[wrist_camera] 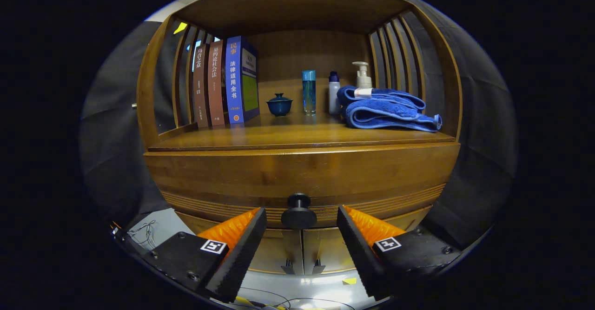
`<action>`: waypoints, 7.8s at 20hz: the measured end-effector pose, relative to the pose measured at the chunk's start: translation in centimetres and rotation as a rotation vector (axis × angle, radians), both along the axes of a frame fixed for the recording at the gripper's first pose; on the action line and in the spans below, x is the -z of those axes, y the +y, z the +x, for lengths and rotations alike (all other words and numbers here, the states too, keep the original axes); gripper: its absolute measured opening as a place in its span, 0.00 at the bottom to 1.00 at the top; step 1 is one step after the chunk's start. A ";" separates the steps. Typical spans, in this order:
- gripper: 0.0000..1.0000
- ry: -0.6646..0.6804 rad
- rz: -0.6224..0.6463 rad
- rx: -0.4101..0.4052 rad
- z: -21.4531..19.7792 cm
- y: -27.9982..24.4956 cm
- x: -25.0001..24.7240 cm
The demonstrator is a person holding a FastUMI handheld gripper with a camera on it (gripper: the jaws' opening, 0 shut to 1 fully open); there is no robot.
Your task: Pull open the drawer, take out the items inside it, and place them on the countertop above the cabinet.
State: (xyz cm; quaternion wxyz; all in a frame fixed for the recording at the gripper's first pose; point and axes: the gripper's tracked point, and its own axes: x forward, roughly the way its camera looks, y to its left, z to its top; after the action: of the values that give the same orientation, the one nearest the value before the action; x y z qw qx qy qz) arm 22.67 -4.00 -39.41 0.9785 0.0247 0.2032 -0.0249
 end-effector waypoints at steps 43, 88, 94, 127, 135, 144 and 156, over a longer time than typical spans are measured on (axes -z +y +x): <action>1.00 -0.007 -0.013 -0.007 -15.5 1.0 -7.1; 0.38 0.956 0.087 0.037 -2.9 0.4 4.4; 0.38 0.803 0.075 0.004 -3.3 0.6 -0.2; 0.38 0.636 0.121 0.020 11.0 -0.5 -8.4; 0.50 0.655 0.110 0.030 11.8 -0.7 -7.6; 0.97 0.627 0.061 0.054 10.4 -1.4 -9.0; 1.00 0.392 0.023 0.035 1.3 -0.8 -13.4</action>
State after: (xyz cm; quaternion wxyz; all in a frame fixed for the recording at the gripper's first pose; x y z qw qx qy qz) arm 23.98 -4.78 -26.00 0.9192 0.0343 0.3897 -0.0440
